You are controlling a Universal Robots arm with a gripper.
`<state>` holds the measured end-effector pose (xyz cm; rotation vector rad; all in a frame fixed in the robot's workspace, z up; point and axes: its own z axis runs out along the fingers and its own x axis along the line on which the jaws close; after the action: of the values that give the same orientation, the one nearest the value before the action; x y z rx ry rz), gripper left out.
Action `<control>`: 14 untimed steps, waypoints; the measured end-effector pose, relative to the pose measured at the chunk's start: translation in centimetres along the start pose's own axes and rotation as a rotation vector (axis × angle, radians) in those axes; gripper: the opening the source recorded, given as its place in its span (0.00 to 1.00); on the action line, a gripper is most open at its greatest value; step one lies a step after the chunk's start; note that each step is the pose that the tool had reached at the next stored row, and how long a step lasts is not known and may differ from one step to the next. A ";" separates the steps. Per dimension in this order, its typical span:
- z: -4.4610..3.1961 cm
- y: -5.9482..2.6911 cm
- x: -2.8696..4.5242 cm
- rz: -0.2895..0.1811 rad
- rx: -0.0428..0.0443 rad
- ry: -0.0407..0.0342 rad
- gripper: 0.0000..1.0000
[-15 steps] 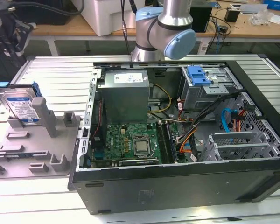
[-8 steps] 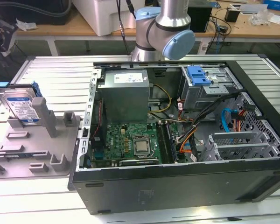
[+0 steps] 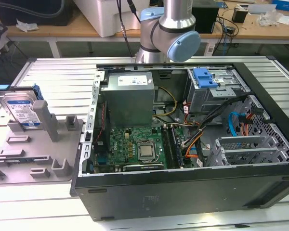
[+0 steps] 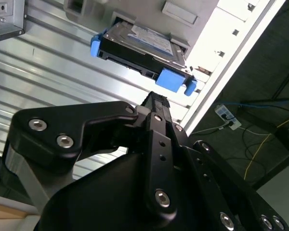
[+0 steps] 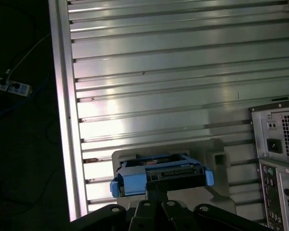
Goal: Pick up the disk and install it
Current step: 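Reach for the disk, then pick up the disk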
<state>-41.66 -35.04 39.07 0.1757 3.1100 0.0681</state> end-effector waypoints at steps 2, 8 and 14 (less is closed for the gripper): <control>0.00 0.01 0.02 0.000 0.0001 0.0000 0.11; 0.00 0.02 0.06 0.000 0.0000 0.0000 0.11; 0.00 0.05 0.13 0.000 0.0001 0.0000 0.11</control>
<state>-41.79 -34.98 39.07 0.1760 3.1100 0.0681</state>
